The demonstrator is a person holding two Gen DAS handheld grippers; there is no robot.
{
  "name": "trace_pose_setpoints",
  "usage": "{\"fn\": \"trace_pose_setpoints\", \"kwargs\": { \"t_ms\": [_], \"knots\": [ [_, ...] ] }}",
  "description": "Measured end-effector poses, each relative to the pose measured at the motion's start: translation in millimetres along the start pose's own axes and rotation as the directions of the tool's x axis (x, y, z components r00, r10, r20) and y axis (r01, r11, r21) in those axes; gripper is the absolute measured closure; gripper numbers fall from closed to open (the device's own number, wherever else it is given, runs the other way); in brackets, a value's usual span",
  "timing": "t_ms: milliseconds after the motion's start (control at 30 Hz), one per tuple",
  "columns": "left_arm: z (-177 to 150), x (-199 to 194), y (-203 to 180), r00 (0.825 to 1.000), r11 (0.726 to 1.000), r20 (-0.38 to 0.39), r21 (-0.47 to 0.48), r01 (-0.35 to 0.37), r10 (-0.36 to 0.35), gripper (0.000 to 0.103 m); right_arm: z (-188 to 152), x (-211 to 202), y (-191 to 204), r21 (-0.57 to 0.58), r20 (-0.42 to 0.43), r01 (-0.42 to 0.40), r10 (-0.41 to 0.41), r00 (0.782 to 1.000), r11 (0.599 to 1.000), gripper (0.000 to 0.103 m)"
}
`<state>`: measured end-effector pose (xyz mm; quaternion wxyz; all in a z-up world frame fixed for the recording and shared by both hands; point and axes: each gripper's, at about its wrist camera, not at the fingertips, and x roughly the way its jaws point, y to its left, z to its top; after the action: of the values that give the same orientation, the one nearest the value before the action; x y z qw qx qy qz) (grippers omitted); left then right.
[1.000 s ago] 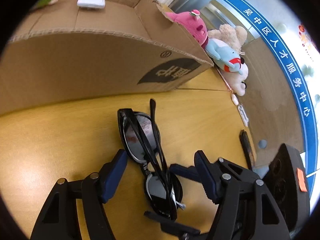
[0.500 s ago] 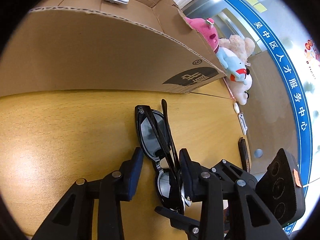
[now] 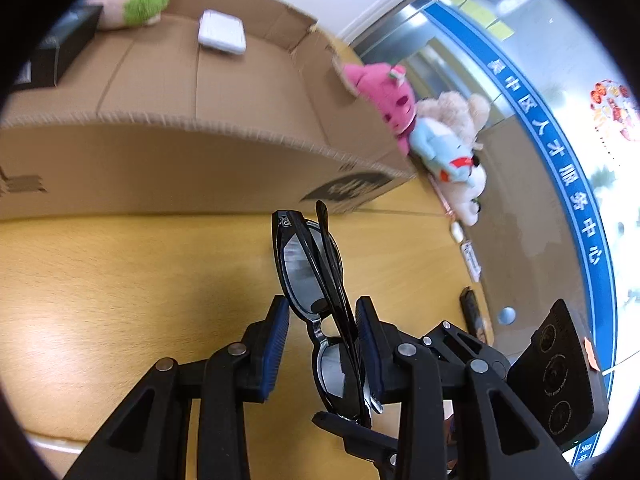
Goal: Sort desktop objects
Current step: 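Lift the sunglasses with the left tool and carry them over the box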
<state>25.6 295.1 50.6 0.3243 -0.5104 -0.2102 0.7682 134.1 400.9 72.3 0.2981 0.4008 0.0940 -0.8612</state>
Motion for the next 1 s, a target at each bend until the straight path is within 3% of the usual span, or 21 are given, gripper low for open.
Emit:
{"fn": "trace_pose_setpoints", "kwargs": {
  "t_ms": [267, 567, 767, 1000],
  "knots": [
    [26.7, -53.3, -25.2, 0.990, 0.998, 0.139, 0.055, -0.020, 0.012, 0.070, 45.6, -31.1, 14.0, -0.079, 0.125, 0.023, -0.013, 0.992, 0.997, 0.044],
    [89.1, -99.9, -30.7, 0.971, 0.993, 0.235, 0.106, -0.060, 0.034, 0.070, 124.4, -30.4, 16.8, -0.162, 0.221, 0.047, -0.010, 0.975, 0.986, 0.044],
    [139.1, -112.8, -5.8, 0.970, 0.995, 0.238, 0.074, -0.061, 0.042, 0.070, 175.3, -4.8, 10.7, -0.179, 0.212, 0.023, 0.016, 0.977, 0.984, 0.044],
    [192.4, -98.9, 44.9, 0.983, 0.998, 0.171, -0.016, -0.062, 0.064, 0.070, 227.0, 55.5, -10.4, -0.160, 0.113, -0.036, 0.054, 0.992, 0.987, 0.044]
  ]
}}
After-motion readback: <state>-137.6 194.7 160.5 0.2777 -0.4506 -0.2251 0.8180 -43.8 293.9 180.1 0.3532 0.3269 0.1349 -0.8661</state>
